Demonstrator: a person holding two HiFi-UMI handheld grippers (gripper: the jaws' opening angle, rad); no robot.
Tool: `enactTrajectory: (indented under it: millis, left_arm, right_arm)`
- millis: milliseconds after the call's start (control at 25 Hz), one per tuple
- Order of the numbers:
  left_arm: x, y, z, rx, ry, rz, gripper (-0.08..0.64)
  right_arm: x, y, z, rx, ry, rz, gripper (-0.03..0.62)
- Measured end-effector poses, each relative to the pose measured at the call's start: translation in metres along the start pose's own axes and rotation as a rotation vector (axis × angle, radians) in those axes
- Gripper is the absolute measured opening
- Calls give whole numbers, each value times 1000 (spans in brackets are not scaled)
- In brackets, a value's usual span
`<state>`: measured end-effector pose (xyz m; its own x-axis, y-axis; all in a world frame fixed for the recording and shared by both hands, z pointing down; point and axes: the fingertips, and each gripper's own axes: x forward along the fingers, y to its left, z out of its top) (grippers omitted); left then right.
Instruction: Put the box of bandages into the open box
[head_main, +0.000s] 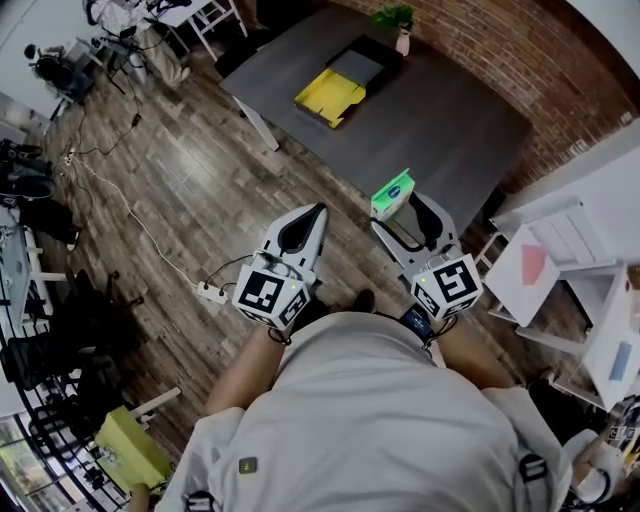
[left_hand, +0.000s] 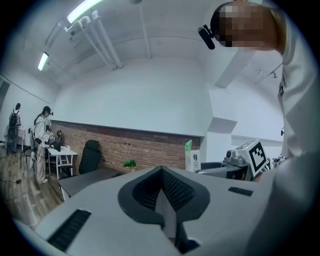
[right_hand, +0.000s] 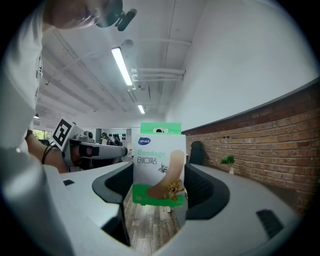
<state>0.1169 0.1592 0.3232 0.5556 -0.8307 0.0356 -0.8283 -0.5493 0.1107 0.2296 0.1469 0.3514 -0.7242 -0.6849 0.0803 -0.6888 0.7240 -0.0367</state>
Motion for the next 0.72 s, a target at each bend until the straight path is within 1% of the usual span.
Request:
enactTrajectory:
  millis: [160,360,600,720]
  left_arm:
    - [12,7,-1,-5,2,-1,15]
    - [24,31,1,-10,-7,-16,16]
    - [51,72,4,-27,-14,-58,16]
    - [67,98,9,-34,-15,-85,15]
  right_arm:
    - [8,-14,-3,16,10,-8,310]
    - [33,-18,0,10,10,-20,310]
    - [75,-27,5,-8,15,-38,310]
    - [103,-36,9,-2,24,-62,310]
